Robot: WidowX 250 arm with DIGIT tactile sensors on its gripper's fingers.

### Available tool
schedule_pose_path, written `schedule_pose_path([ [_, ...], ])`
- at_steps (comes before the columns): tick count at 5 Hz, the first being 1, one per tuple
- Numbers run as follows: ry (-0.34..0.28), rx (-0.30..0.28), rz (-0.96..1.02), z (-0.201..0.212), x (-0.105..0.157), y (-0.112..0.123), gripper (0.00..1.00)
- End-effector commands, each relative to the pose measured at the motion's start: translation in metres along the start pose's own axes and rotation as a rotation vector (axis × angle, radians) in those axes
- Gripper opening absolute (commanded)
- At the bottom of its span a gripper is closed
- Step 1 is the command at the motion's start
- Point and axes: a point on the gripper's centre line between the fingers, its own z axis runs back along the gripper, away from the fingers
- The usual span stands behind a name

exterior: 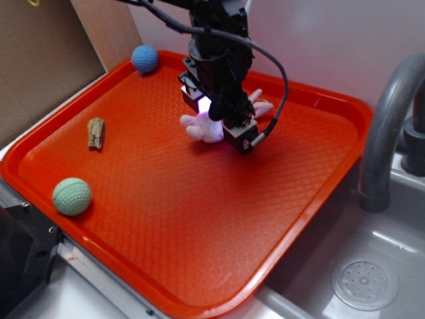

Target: Grab the pink bunny.

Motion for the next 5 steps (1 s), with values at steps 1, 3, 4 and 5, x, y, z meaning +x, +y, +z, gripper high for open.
schedule_pose_path([
  [1, -0.002, -0.023, 0.003, -0.006, 0.005, 0.001, 0.84],
  [3, 0.003, -0.003, 0.011, -0.007, 0.006, 0.009, 0.00],
  [4, -0.056, 0.026, -0.033, 0.034, 0.003, 0.007, 0.00],
  [5, -0.065, 0.039, 0.011, 0.082, -0.011, 0.019, 0.00],
])
